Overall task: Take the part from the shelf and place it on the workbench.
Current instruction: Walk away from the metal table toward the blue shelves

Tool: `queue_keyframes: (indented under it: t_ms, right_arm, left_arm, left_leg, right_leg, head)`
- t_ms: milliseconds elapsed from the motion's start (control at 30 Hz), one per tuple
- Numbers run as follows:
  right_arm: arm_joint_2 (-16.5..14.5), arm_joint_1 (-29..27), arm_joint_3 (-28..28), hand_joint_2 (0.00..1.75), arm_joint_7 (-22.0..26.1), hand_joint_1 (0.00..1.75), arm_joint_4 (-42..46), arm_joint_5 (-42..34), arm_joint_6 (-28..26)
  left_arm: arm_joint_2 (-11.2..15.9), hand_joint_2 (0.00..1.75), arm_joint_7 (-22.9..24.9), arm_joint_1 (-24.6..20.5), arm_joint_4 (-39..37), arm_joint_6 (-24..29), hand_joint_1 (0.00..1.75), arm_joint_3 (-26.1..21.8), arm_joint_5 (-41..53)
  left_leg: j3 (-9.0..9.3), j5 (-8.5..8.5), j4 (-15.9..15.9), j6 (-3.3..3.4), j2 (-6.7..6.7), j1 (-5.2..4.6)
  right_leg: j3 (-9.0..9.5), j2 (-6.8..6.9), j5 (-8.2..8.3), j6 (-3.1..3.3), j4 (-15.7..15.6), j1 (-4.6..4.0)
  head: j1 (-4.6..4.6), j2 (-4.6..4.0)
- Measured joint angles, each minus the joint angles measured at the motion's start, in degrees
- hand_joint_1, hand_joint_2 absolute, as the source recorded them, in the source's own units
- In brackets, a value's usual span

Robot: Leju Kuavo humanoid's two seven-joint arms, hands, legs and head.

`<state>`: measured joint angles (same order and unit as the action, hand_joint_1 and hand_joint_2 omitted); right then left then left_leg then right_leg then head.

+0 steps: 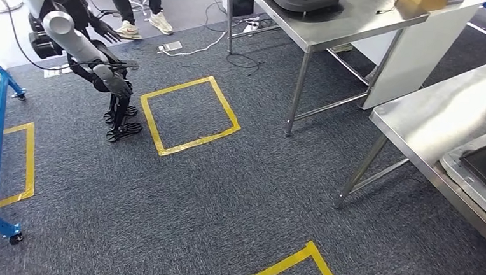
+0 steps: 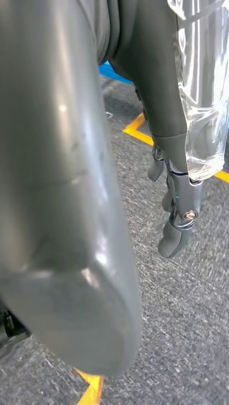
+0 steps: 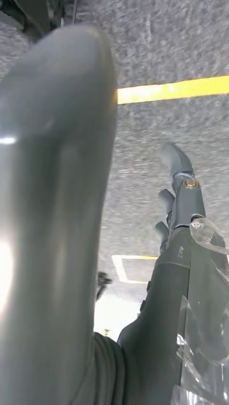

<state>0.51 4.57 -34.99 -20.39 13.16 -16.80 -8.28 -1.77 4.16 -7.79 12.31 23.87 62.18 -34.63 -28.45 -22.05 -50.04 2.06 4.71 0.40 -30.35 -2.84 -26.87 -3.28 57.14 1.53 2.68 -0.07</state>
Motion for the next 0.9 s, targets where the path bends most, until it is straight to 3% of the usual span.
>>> queue_keyframes:
  t_ms: [67,100,167,233,300,333,367,400,433,467,533,600,667,733,800,833,867,900]
  right_arm:
    - [0.01,-0.06,0.0,0.0,0.01,0.0,-0.05,0.01,0.01]
    - [0.01,0.0,0.0,0.0,0.02,0.0,-0.07,0.01,0.01]
    - [-0.02,0.19,0.0,0.0,0.05,0.0,-0.07,0.02,0.02]
    - [-0.01,0.21,0.0,0.0,0.08,0.0,-0.09,0.03,0.02]
    - [0.05,0.13,-0.01,0.0,0.1,0.0,-0.12,0.03,0.02]
    - [0.05,0.12,-0.02,0.0,0.1,0.0,-0.14,0.03,0.02]
    - [0.05,0.12,-0.02,0.0,0.11,0.0,-0.16,0.03,0.02]
    - [0.05,0.14,-0.02,0.0,0.13,0.0,-0.17,0.03,0.01]
    - [0.05,0.16,-0.02,0.0,0.15,0.0,-0.17,0.03,0.0]
    - [0.05,0.2,-0.02,0.0,0.19,0.0,-0.17,0.02,-0.03]
    - [0.05,0.21,-0.03,0.0,0.25,0.0,-0.18,0.01,-0.1]
    - [0.06,0.18,-0.04,0.0,0.27,0.0,-0.19,-0.04,-0.15]
    - [0.07,0.25,-0.04,0.0,0.26,0.0,-0.2,-0.1,-0.16]
    - [0.12,0.3,-0.05,0.0,0.25,0.0,-0.2,-0.19,-0.15]
    - [0.19,0.21,-0.07,0.0,0.25,0.0,-0.25,-0.33,-0.15]
    - [0.2,0.15,-0.07,0.0,0.25,0.0,-0.28,-0.42,-0.15]
    - [0.21,0.11,-0.07,0.0,0.25,0.0,-0.3,-0.46,-0.15]
    - [0.21,0.1,-0.08,0.0,0.26,0.0,-0.31,-0.51,-0.15]
  left_arm:
    - [0.0,0.0,0.01,-0.08,0.0,0.0,0.0,0.0,0.01]
    - [0.0,0.0,0.02,-0.06,0.0,0.0,0.0,0.0,0.01]
    - [0.03,0.0,0.1,0.13,0.0,0.0,0.0,0.02,0.0]
    - [0.07,0.0,0.24,0.18,0.0,-0.02,0.0,0.07,0.01]
    - [0.07,0.0,0.3,0.03,0.0,-0.07,0.0,0.15,0.09]
    - [0.07,0.0,0.32,0.01,0.0,-0.1,0.0,0.21,0.14]
    - [0.07,0.0,0.34,0.06,0.0,-0.14,0.0,0.25,0.17]
    - [0.07,0.0,0.37,0.14,0.0,-0.16,0.0,0.28,0.2]
    - [0.07,0.0,0.39,0.2,0.0,-0.17,0.0,0.3,0.2]
    - [0.07,0.0,0.4,0.2,0.0,-0.17,0.0,0.3,0.2]
    - [0.08,0.0,0.41,-0.04,0.0,-0.17,0.0,0.31,0.21]
    - [0.09,0.0,0.41,-0.33,0.0,-0.17,0.0,0.31,0.2]
    - [0.09,0.0,0.43,-0.33,0.0,-0.17,0.0,0.32,0.19]
    - [0.09,0.0,0.47,-0.19,0.0,-0.18,0.0,0.34,0.19]
    - [0.05,0.0,0.46,-0.23,0.0,-0.3,0.0,0.36,0.19]
    - [0.02,0.0,0.44,-0.25,0.0,-0.4,0.0,0.36,0.19]
    - [-0.01,0.0,0.42,-0.23,0.0,-0.5,0.0,0.37,0.19]
    - [-0.02,0.0,0.41,-0.18,0.0,-0.56,0.0,0.38,0.19]
  left_leg:
    - [-0.25,-0.11,-0.17,-0.63,1.24,0.0]
    - [-0.44,-0.05,-0.14,-0.96,1.79,0.05]
    - [-0.73,-0.08,-0.2,-1.48,2.23,0.29]
    - [-2.48,-2.13,-3.73,-1.95,0.0,0.24]
    - [-6.65,-6.08,-12.22,-2.37,-2.84,0.18]
    - [-8.83,-7.64,-16.57,-2.49,-3.39,0.22]
    - [-10.18,-8.22,-19.16,-2.52,-3.64,0.23]
    - [-10.3,-7.66,-19.29,-2.44,-3.76,0.23]
    - [-9.12,-6.09,-16.83,-2.26,-4.01,0.17]
    - [-6.9,-3.99,-12.43,-1.93,-4.79,0.01]
    - [-2.36,-0.73,-3.53,-1.02,-8.33,-0.77]
    - [-0.74,0.14,-0.03,-0.42,-10.13,-1.44]
    - [-0.69,0.38,0.37,-0.08,-8.56,-1.32]
    - [-0.34,0.83,0.93,0.48,-7.08,-0.91]
    - [-0.16,1.04,1.14,0.87,-5.62,-0.72]
    - [-0.16,1.05,1.13,0.97,-4.87,-0.71]
    - [-0.12,1.02,1.11,0.99,-4.08,-0.68]
    - [-0.05,0.99,1.08,0.97,-3.25,-0.61]
  right_leg:
    - [2.05,-2.37,2.02,0.16,-5.26,0.21]
    - [2.22,-2.5,2.0,0.39,-5.78,0.09]
    - [2.31,-1.11,2.15,1.04,-5.94,0.0]
    - [2.54,0.45,2.29,1.77,-6.26,0.07]
    - [2.65,2.06,2.22,2.23,-6.4,-0.12]
    - [2.69,2.87,2.15,2.34,-6.41,-0.23]
    - [2.75,3.63,2.06,2.41,-6.41,-0.33]
    - [2.86,4.34,1.96,2.45,-6.41,-0.39]
    - [3.0,4.99,1.84,2.44,-6.41,-0.45]
    - [3.19,5.59,1.71,2.39,-6.42,-0.49]
    - [3.65,6.61,1.34,2.05,-6.44,-0.67]
    - [4.13,7.71,0.95,1.53,-6.58,-0.85]
    - [4.61,8.55,0.59,0.97,-6.82,-0.87]
    - [3.88,6.56,-1.42,0.54,-4.34,-0.8]
    - [0.3,3.74,-5.72,0.42,3.58,-0.76]
    - [-2.01,3.24,-7.62,0.4,8.18,-0.76]
    - [-3.76,3.09,-8.48,0.36,11.36,-0.74]
    - [-4.51,3.04,-8.04,0.31,12.28,-0.7]
  head:
    - [0.05,0.01]
    - [0.05,0.01]
    - [0.08,0.0]
    - [0.27,0.0]
    - [0.46,0.0]
    - [0.46,0.0]
    - [0.47,0.0]
    - [0.47,0.0]
    - [0.47,0.0]
    - [0.47,0.0]
    - [0.46,0.0]
    - [0.42,0.0]
    - [0.39,0.01]
    - [0.32,0.01]
    - [0.17,0.0]
    - [0.1,0.0]
    - [0.09,0.0]
    - [0.08,0.01]
